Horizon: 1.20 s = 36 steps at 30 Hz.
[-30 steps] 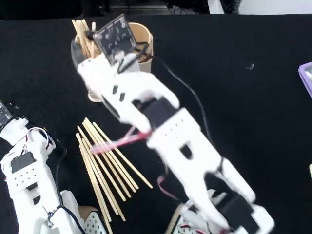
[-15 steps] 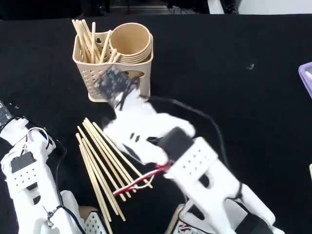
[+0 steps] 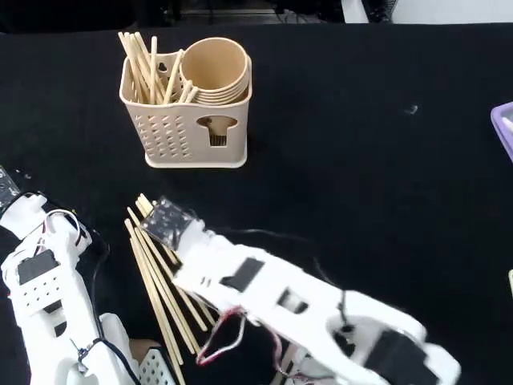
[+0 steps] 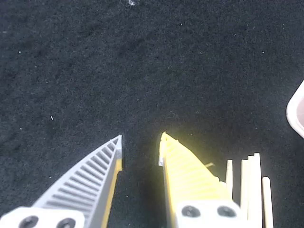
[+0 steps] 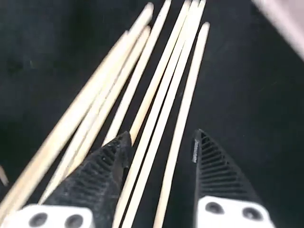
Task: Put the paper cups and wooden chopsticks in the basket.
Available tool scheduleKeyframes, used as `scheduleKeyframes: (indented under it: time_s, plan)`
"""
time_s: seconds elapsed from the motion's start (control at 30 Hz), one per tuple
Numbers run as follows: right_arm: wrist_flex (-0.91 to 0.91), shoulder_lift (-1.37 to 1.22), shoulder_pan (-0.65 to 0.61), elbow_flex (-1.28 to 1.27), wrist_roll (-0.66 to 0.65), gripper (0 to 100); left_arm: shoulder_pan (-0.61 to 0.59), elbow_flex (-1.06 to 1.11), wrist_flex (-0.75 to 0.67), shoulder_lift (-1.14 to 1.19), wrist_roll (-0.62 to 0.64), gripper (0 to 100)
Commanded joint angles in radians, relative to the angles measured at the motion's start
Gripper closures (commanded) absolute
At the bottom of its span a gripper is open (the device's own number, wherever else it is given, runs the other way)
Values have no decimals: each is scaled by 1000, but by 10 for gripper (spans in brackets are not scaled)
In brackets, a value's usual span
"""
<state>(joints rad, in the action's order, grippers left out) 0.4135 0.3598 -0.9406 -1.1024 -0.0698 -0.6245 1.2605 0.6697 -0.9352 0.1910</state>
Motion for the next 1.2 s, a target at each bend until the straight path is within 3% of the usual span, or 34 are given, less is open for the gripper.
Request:
scheduleKeyframes:
  time_s: [0.0,0.13,0.4,0.57,0.7,0.97,1.1,1.17]
  plan:
    - [-23,-165,26,157,2,797,-7,-10,-20,-18,8,866]
    - [0,-292,63,254,2,800,-7,-10,-20,-18,8,866]
    - [135,-302,84,306,-3,815,-7,-10,-20,-18,8,866]
    - [137,-305,81,302,-175,952,-8,-10,-17,-18,6,866]
    - [201,-303,86,309,-245,930,-8,-10,-17,-18,6,866]
    - [242,-300,86,309,-252,896,-8,-10,-18,-18,6,866]
    - [272,-298,86,311,-281,992,-8,-10,-18,-18,6,866]
    - [299,-294,89,311,-316,985,-8,-10,-18,-18,6,866]
